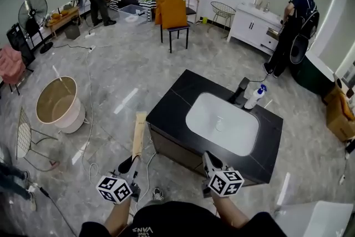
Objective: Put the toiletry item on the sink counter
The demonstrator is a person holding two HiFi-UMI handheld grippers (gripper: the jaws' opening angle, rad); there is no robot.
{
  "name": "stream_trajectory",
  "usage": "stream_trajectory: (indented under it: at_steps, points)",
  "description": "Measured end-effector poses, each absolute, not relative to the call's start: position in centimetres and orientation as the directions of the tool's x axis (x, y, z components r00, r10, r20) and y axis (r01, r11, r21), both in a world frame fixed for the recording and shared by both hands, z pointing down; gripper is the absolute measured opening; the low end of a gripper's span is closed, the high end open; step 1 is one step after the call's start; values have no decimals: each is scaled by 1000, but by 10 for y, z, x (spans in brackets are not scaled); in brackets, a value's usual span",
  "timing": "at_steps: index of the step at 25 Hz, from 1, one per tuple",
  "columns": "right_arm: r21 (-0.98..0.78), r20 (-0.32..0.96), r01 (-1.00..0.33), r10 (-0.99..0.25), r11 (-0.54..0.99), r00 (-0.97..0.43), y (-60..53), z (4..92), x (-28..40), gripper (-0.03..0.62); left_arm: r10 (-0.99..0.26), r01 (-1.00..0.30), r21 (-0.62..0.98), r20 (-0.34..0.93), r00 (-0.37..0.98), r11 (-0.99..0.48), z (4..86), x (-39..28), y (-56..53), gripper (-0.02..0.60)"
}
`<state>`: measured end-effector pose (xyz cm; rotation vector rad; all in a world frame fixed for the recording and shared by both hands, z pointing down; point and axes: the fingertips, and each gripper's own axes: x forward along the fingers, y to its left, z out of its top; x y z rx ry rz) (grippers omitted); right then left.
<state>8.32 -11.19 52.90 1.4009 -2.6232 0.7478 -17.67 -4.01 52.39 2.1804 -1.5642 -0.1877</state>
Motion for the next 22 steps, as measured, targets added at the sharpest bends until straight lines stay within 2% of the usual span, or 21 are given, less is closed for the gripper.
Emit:
stream_trajectory:
  at_steps: [12, 22]
  points:
    - [-398, 287, -862, -850, 314, -442, -136, 539, 51, 0, -838, -816, 419, 196, 510, -399, 542, -215, -106, 40]
    - [-394, 331, -883, -857, 255, -395, -163, 552, 58, 0, -794, -795, 435, 244, 557, -423, 567, -207, -153, 40]
